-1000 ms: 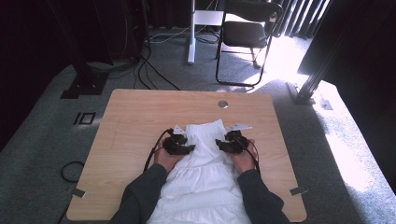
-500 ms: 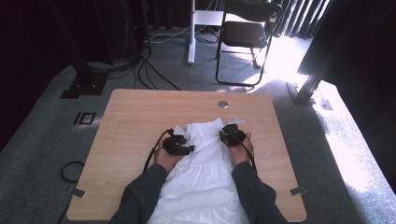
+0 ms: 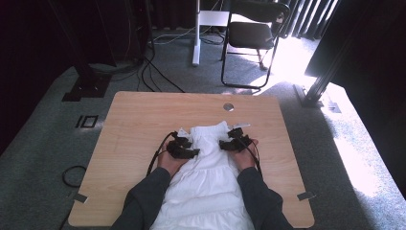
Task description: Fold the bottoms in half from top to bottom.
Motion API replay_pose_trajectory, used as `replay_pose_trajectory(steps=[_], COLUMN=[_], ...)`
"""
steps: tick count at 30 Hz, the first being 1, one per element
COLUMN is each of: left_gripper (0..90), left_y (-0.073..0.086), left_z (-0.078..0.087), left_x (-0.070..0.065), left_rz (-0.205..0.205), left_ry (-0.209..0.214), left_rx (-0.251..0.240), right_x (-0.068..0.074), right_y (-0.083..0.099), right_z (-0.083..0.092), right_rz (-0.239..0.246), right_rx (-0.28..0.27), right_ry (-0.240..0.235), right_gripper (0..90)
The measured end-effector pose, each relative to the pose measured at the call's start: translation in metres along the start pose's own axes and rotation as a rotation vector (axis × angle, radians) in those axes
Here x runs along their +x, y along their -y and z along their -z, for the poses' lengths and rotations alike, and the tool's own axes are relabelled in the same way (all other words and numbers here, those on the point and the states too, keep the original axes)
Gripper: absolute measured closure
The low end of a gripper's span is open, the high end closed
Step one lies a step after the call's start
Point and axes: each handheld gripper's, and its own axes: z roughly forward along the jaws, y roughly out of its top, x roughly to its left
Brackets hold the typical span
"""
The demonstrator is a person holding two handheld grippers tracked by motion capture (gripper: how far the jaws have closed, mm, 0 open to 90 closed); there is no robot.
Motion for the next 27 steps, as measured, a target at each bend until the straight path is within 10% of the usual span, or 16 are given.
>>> replay_pose_trajectory(steps=[9,13,17,22,27], left_gripper=[46.9,47.2,76.2,87.6,87.8], left_y=[-0.004,-0.006,-0.009,-0.018,-0.045], left_z=[-0.001,-0.002,-0.003,-0.002,0.024], left_x=[-0.005,-0.007,-0.009,-0.002,0.011], left_rz=[0.004,0.010,0.026,-0.001,0.011], left_ry=[-0.023,-0.021,0.061,0.054,0.014], left_rx=[0.035,0.045,0.095,0.128,0.009], right_x=[-0.004,0.001,0.004,-0.005,-0.013], right_y=[0.001,0.001,-0.002,-0.005,-0.017], right_z=[0.000,0.004,0.006,0.007,0.025], right_rz=[-0.059,-0.022,-0.029,-0.082,-0.073], right_rx=[-0.016,-0.002,0.023,0.034,-0.040], right_ry=[0.021,-0.017,-0.062,-0.132,-0.126], right_gripper=[31.8,54.2,83.0,87.1,87.1])
